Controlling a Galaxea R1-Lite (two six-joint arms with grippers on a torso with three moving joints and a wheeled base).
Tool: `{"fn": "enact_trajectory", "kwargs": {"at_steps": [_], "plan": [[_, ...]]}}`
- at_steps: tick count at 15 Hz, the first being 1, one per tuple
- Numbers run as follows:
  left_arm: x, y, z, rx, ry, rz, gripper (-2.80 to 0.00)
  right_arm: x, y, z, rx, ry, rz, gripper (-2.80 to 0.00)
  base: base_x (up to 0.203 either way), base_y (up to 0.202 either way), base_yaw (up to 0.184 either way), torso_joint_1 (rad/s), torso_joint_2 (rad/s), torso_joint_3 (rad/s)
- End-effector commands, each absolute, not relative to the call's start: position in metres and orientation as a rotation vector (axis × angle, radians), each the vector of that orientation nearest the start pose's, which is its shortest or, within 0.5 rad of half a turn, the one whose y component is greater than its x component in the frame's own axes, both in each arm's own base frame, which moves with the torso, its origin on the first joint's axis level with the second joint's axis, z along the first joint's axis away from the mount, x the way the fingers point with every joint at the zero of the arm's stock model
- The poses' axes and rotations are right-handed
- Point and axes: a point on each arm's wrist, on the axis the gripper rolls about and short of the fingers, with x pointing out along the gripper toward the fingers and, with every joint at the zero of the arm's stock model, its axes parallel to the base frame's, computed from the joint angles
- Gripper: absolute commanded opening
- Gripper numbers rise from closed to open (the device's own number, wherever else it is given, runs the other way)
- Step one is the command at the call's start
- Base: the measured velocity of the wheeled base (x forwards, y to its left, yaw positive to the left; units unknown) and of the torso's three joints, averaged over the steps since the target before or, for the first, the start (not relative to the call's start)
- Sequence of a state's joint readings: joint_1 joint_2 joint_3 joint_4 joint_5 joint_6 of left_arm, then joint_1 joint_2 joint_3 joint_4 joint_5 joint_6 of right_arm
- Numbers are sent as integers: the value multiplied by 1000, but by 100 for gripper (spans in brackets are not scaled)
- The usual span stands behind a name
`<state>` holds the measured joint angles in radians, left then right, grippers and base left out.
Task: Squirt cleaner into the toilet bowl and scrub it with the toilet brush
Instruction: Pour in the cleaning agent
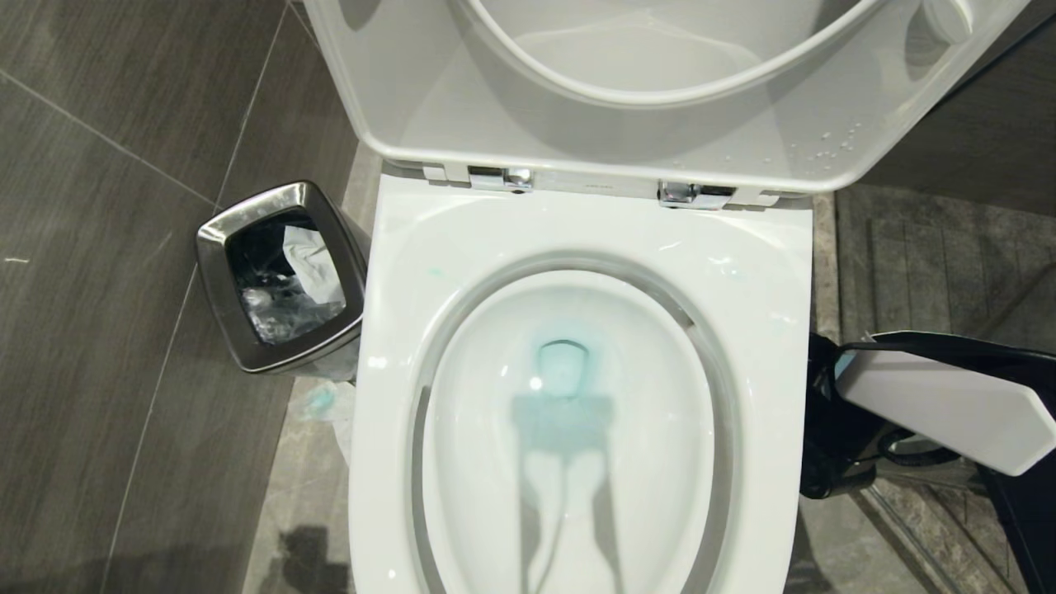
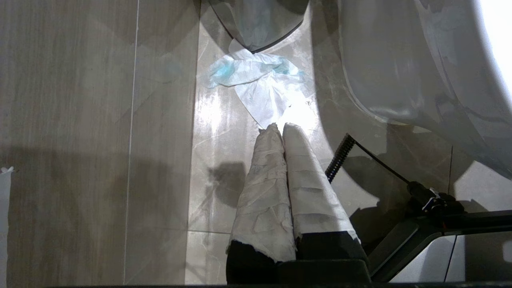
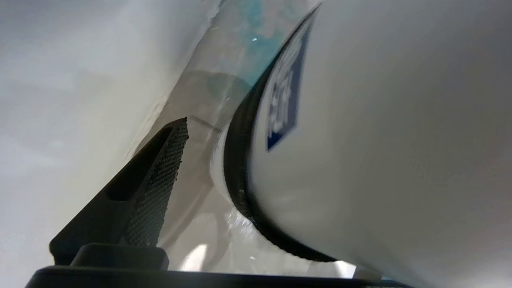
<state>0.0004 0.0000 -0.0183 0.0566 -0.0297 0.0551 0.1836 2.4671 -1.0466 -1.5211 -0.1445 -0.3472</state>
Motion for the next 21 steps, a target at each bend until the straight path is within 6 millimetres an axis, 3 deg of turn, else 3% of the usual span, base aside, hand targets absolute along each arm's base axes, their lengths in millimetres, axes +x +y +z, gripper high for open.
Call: {"fn": "enact_trajectory", "kwargs": {"at_steps": [1, 9, 21], "plan": [[-24, -1, 75, 55, 37, -32, -280, 435, 75, 34, -330, -117, -2, 0, 0, 0, 0, 0, 0, 0], [-24, -1, 75, 56, 37, -32, -280, 435, 62, 43, -330, -125, -46, 0, 0, 0, 0, 0, 0, 0], [-24, -1, 75, 56, 37, -32, -280, 436, 63, 45, -315, -137, -31, 0, 0, 0, 0, 0, 0, 0]]}}
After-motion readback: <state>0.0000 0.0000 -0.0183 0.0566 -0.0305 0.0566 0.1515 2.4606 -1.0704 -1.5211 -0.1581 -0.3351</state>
